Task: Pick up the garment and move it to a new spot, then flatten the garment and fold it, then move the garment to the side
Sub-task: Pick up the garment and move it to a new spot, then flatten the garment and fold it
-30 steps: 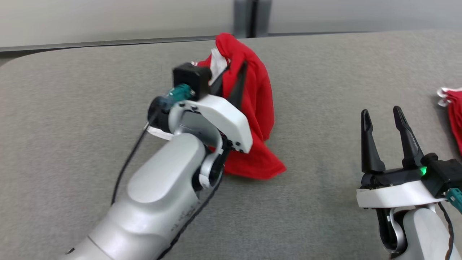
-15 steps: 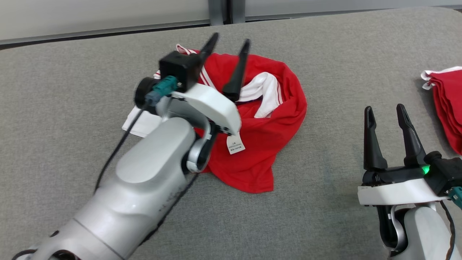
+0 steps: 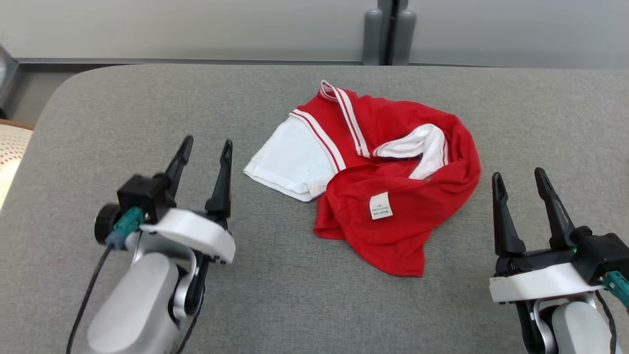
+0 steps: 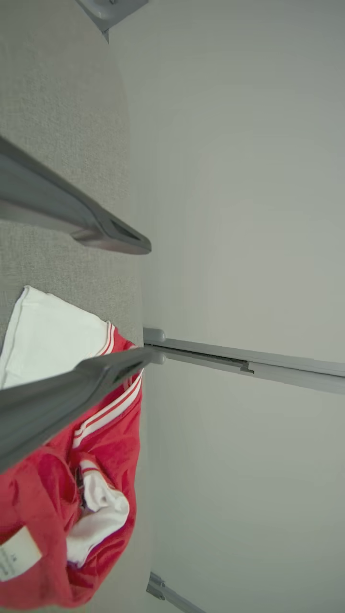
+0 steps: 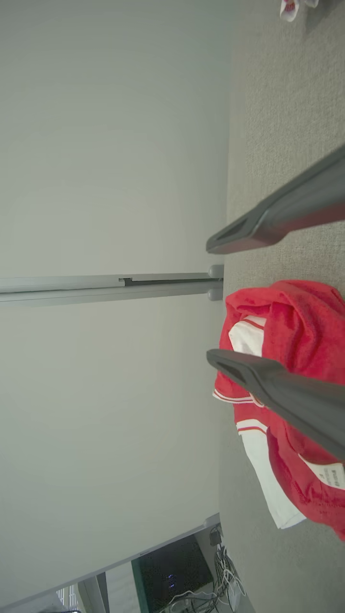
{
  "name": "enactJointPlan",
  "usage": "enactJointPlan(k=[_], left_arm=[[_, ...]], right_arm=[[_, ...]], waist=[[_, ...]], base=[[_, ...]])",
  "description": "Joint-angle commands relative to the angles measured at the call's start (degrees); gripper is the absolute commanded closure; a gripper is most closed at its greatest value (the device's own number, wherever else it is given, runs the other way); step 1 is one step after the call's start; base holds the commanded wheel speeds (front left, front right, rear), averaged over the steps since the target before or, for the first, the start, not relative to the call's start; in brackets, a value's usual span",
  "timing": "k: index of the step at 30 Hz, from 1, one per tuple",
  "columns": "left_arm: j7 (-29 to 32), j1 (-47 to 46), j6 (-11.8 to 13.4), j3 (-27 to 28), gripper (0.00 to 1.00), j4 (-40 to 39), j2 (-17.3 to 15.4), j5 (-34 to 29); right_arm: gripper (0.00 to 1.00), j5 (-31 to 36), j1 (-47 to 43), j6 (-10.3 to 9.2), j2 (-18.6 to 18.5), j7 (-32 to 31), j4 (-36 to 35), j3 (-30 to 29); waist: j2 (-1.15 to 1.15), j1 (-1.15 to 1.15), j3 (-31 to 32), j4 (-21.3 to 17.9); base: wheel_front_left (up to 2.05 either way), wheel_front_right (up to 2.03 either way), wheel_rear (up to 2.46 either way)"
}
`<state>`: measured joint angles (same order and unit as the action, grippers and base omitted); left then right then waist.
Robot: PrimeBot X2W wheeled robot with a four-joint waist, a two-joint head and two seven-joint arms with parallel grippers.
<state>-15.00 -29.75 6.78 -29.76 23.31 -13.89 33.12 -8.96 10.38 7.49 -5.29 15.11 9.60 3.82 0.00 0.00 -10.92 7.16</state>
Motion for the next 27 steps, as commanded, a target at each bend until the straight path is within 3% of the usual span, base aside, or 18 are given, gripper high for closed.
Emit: enactJointPlan(k=[1,7,12,20,27], left_arm=[[-0.22,2.8,-0.64,1.65,0.0,-0.8,0.57,-0.95],[-0.17,13.68,-4.01,10.82,0.0,-5.05,5.92,-6.0],[-0.18,16.58,-6.81,15.4,0.0,-6.02,9.39,-10.02],[-0.18,15.66,-9.84,17.81,0.0,-4.56,10.81,-12.99],[-0.18,15.69,-9.56,14.8,0.0,-3.46,10.86,-9.97]], right_arm=[[0.0,-0.16,-0.7,0.01,-0.42,0.06,0.15,-0.06],[0.0,-0.29,-1.95,0.01,-0.71,0.05,1.72,0.95],[0.0,-0.15,-1.61,0.0,-0.69,0.05,1.85,1.45],[0.0,2.12,1.19,0.01,-2.39,0.05,4.34,12.8],[0.0,3.84,6.59,0.0,-3.57,-0.51,14.34,22.34]], waist=[[0.0,0.0,1.62,1.94],[0.0,0.0,2.74,3.81],[0.0,0.0,2.69,4.64],[0.0,0.0,1.6,6.12],[0.0,0.0,-0.04,8.89]], base=[[0.0,0.0,0.0],[0.0,0.0,0.0],[0.0,0.0,0.0],[0.0,0.0,0.0],[0.0,0.0,0.0]])
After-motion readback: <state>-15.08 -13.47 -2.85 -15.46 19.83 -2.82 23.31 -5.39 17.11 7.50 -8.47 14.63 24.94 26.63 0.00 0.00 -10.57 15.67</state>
